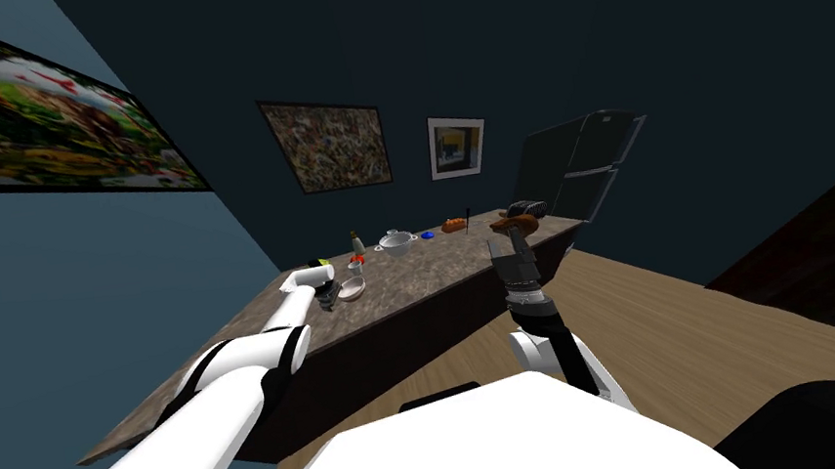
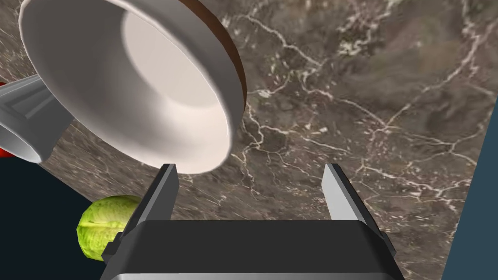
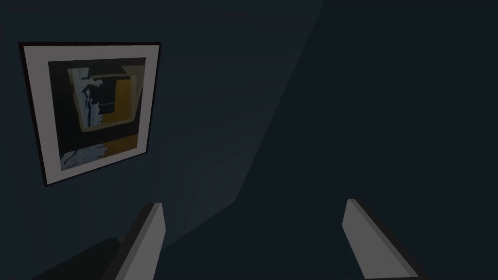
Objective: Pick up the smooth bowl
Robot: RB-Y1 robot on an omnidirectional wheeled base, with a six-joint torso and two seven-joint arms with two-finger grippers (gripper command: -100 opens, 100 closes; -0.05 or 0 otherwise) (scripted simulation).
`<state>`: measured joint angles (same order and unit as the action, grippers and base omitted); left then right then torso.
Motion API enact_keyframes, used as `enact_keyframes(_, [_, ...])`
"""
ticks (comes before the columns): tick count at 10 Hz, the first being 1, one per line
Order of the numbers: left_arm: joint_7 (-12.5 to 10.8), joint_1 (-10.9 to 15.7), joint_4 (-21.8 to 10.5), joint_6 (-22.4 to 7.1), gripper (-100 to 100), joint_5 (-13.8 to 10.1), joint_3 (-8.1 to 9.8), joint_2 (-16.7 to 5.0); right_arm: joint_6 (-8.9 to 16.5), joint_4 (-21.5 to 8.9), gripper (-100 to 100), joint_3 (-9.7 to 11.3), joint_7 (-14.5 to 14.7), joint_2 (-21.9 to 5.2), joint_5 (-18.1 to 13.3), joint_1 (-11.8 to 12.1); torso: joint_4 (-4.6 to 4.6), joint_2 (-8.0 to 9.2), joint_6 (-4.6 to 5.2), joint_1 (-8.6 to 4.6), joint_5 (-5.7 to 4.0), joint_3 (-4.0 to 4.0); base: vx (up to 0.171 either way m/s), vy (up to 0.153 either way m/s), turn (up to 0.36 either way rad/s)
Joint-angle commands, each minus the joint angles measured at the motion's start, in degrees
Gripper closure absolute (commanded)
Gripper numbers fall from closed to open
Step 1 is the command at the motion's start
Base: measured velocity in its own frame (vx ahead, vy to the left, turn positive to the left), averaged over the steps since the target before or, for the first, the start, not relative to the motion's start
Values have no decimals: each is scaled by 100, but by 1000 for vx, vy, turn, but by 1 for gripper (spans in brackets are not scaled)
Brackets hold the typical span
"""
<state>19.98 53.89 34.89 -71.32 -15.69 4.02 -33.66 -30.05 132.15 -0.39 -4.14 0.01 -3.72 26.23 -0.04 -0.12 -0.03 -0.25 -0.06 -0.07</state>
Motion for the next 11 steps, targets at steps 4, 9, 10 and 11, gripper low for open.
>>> enact_keyframes(4, [96,211,-379,-197,-100,-32,-22,-149,0,0,0,0,0,0,0,0,-1,-1,0,0,0,-1,41,-50,-46])
enact_keyframes(9, [-28,-209,-126,-363,-100,-107,225,-265,0,0,0,-1,0,-1,0,-1,4,22,-2,32,8,12,-5,10,-107])
enact_keyframes(10, [-28,-280,-141,-363,-100,-107,225,-265,0,0,0,-1,0,-1,0,0,4,21,-7,35,10,12,0,4,44])
enact_keyframes(11, [-28,-280,22,-363,-100,-107,225,-265,0,0,0,-1,0,-1,0,0,4,20,-5,32,9,11,0,0,0])
